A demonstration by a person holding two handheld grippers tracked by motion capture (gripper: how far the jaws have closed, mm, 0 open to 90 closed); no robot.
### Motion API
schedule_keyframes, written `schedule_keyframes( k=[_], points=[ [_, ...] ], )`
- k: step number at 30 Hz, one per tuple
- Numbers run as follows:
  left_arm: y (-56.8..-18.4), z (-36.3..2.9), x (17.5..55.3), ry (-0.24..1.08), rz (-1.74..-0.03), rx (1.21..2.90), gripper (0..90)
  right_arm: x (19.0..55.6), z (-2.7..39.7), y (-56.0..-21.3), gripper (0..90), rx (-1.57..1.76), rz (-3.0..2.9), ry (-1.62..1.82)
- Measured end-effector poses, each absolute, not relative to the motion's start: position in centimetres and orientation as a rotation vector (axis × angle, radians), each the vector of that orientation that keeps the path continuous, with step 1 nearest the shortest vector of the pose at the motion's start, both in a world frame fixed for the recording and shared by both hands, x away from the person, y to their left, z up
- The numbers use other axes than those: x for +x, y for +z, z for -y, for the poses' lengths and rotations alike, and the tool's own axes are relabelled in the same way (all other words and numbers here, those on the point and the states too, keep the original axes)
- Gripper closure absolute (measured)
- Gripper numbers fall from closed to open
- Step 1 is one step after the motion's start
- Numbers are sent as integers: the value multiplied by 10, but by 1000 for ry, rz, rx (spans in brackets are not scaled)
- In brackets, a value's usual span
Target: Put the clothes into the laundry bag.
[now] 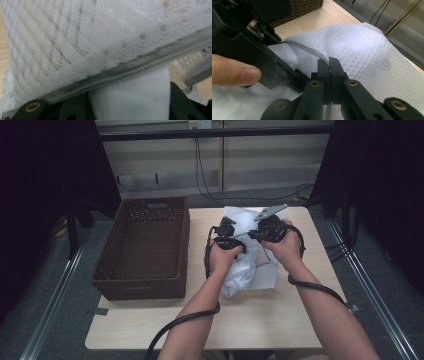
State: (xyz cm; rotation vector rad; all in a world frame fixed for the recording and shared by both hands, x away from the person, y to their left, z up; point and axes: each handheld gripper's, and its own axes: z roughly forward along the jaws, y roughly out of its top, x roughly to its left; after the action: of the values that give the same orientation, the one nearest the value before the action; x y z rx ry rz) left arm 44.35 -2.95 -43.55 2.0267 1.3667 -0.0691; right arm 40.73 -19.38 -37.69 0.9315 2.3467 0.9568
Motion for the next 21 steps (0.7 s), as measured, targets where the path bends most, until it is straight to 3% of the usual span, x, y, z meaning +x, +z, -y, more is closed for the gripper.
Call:
schedule_keyframes(
  k=[10, 16, 21],
  points=[
    [-445, 30, 443, -23, -1377, 2020, 483, 408, 193, -383, 893, 948, -2365, 946],
    [-443, 29, 439, -3, -1284, 2080, 344, 409, 194, -386, 893, 941, -2367, 945],
    [-440, 27, 438, -14, -1292, 2076, 283, 409, 192, -386, 893, 936, -2364, 942]
  ],
)
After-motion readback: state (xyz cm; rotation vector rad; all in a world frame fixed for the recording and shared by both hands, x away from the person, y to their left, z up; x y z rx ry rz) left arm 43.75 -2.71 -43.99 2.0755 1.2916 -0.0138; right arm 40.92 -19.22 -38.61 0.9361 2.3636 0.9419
